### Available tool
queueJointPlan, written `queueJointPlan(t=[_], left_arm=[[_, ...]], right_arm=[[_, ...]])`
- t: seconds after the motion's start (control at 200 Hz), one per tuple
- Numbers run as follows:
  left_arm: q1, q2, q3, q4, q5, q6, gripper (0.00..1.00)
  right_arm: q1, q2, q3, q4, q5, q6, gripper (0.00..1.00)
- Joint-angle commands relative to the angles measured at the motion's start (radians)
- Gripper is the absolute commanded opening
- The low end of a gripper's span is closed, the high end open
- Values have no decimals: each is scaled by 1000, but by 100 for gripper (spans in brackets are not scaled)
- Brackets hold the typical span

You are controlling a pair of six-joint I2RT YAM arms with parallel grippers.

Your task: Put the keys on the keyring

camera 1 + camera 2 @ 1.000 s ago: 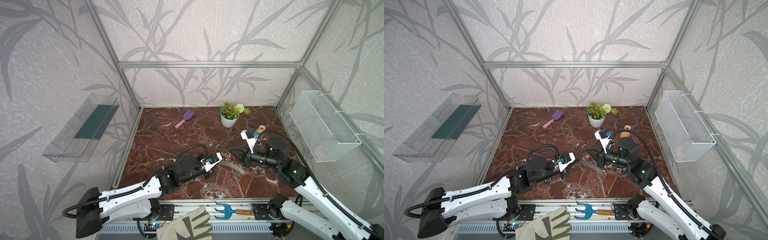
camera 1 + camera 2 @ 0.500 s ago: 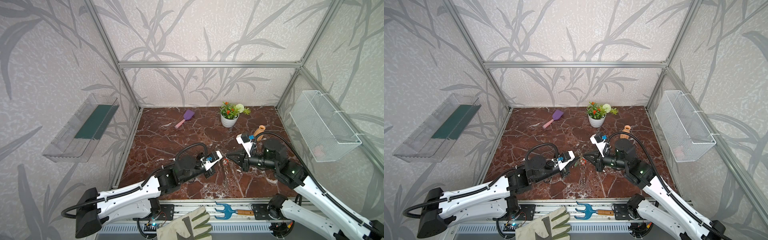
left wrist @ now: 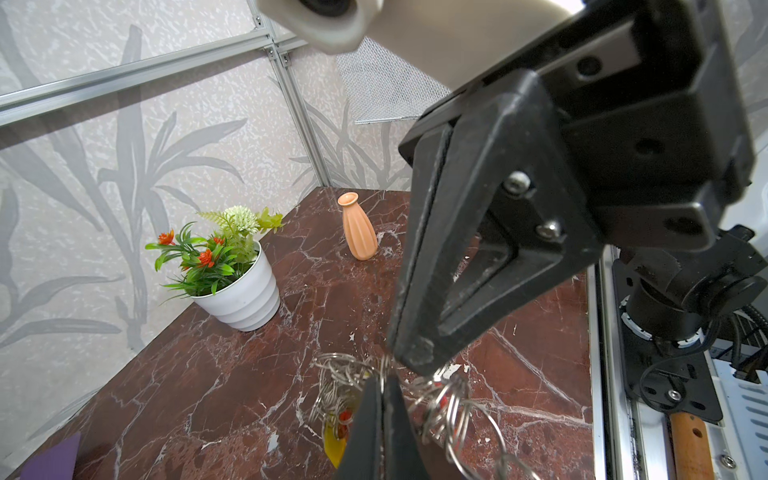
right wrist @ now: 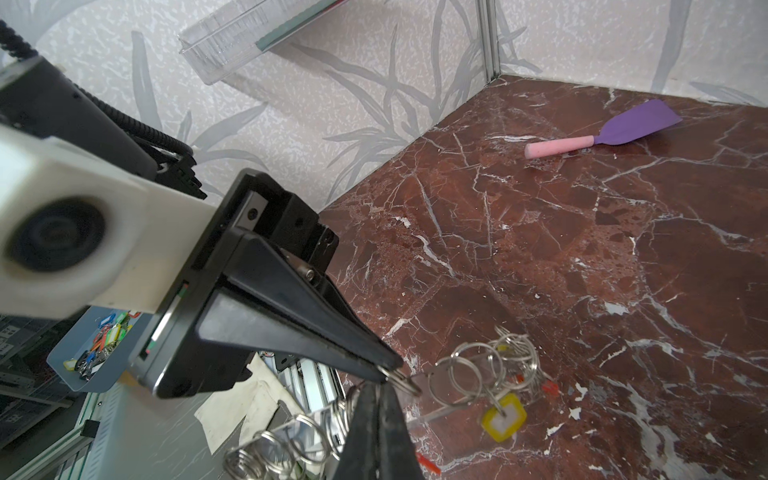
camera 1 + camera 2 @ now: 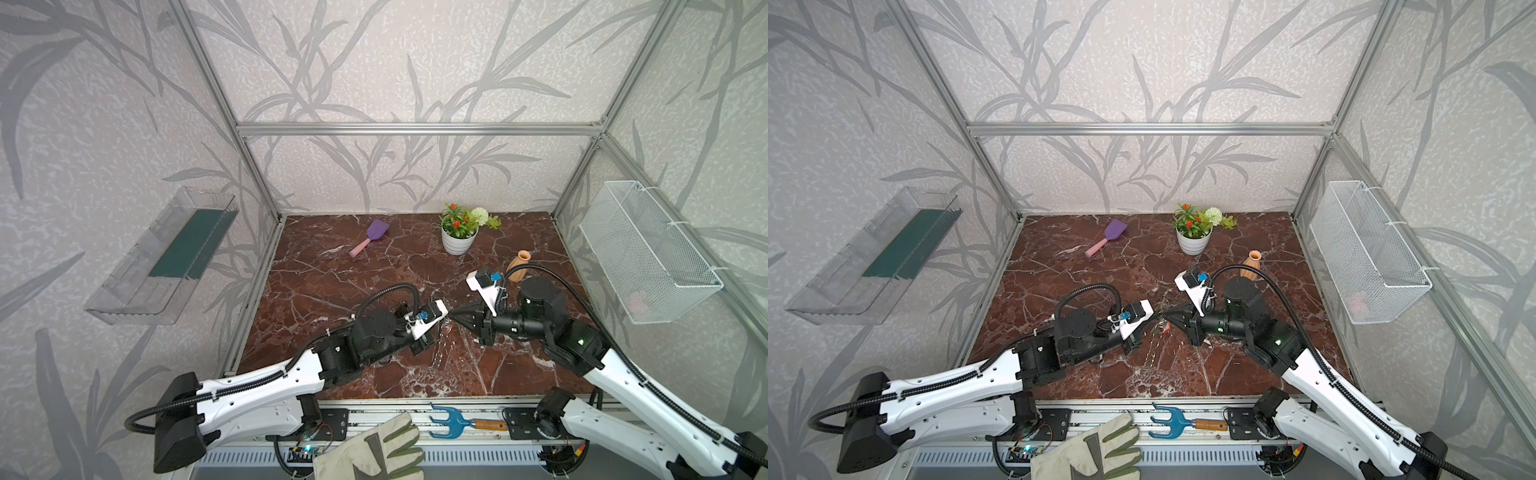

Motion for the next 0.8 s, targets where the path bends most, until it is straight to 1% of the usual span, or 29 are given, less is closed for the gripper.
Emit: queueJointPlan(t=[0.0, 0.46, 0.795], left_arm=[[-5, 1, 45, 14, -5, 18, 0], [-7, -13, 39, 24, 4, 17, 0], [-12, -24, 35, 21, 33, 25, 0]], right_arm=[[7, -8, 2, 26, -5, 9, 0], [14, 8, -4, 30, 16, 14, 0], [15, 14, 3, 7, 76, 4, 0]])
